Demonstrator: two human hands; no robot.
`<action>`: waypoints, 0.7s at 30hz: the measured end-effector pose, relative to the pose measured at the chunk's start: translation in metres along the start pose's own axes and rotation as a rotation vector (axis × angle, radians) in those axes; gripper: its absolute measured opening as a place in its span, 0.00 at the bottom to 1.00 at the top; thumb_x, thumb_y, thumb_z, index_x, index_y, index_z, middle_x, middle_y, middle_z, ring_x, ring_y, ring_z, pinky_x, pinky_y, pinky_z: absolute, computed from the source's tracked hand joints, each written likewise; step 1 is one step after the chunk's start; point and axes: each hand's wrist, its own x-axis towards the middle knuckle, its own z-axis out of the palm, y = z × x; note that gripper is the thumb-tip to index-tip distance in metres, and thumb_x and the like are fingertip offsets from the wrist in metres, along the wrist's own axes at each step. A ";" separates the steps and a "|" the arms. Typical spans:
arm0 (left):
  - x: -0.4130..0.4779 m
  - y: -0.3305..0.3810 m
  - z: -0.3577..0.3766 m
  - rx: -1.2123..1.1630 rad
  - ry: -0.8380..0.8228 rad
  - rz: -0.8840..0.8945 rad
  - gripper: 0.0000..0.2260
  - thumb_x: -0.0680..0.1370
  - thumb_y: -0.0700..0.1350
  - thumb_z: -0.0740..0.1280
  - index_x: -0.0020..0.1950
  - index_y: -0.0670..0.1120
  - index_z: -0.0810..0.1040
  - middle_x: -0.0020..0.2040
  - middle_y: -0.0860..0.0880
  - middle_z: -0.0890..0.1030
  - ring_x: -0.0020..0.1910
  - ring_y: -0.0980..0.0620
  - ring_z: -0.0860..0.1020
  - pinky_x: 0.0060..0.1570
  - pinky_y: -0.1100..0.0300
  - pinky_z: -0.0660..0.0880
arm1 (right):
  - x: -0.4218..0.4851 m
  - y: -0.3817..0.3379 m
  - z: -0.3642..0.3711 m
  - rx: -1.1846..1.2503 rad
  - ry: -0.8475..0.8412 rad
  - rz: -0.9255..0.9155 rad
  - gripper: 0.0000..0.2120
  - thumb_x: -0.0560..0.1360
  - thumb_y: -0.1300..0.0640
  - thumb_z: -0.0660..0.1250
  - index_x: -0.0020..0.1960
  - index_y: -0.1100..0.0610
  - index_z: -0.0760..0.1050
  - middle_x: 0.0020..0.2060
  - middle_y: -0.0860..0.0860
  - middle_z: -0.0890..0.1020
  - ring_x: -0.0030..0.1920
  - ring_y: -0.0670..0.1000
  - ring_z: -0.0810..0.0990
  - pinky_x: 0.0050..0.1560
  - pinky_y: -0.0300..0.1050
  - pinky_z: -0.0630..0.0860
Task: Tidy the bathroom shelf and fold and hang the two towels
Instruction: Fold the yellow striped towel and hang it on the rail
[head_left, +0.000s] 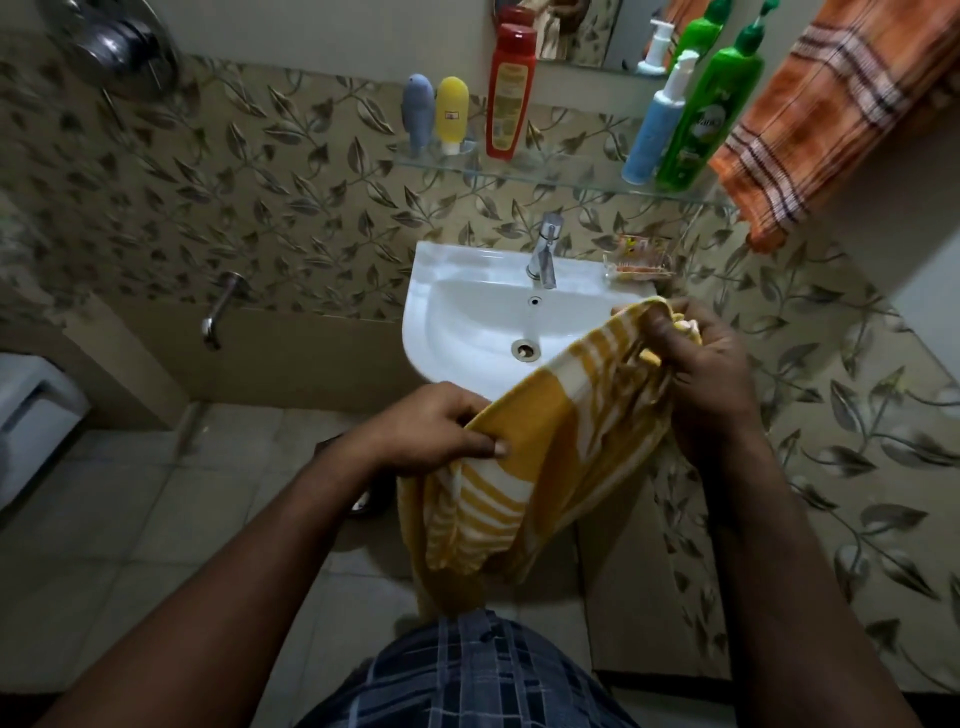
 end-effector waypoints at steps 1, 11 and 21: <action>-0.001 -0.001 -0.001 -0.057 0.083 0.013 0.06 0.78 0.45 0.75 0.54 0.47 0.88 0.49 0.50 0.89 0.50 0.51 0.87 0.60 0.43 0.81 | -0.001 -0.001 0.001 0.022 0.016 0.030 0.01 0.81 0.57 0.69 0.49 0.53 0.79 0.39 0.47 0.84 0.38 0.47 0.81 0.37 0.44 0.81; 0.008 0.040 -0.008 0.021 0.489 0.284 0.08 0.72 0.53 0.76 0.42 0.51 0.81 0.33 0.51 0.81 0.32 0.57 0.77 0.36 0.56 0.74 | -0.008 0.007 0.032 -0.631 -0.475 -0.101 0.09 0.71 0.47 0.76 0.43 0.52 0.84 0.36 0.47 0.85 0.39 0.47 0.82 0.43 0.50 0.76; -0.008 0.004 -0.023 -0.037 0.208 0.074 0.03 0.79 0.41 0.73 0.46 0.46 0.85 0.44 0.47 0.86 0.46 0.46 0.85 0.50 0.46 0.80 | 0.003 0.011 -0.002 -0.130 -0.015 0.006 0.08 0.78 0.65 0.70 0.50 0.53 0.83 0.44 0.52 0.86 0.45 0.54 0.82 0.50 0.56 0.81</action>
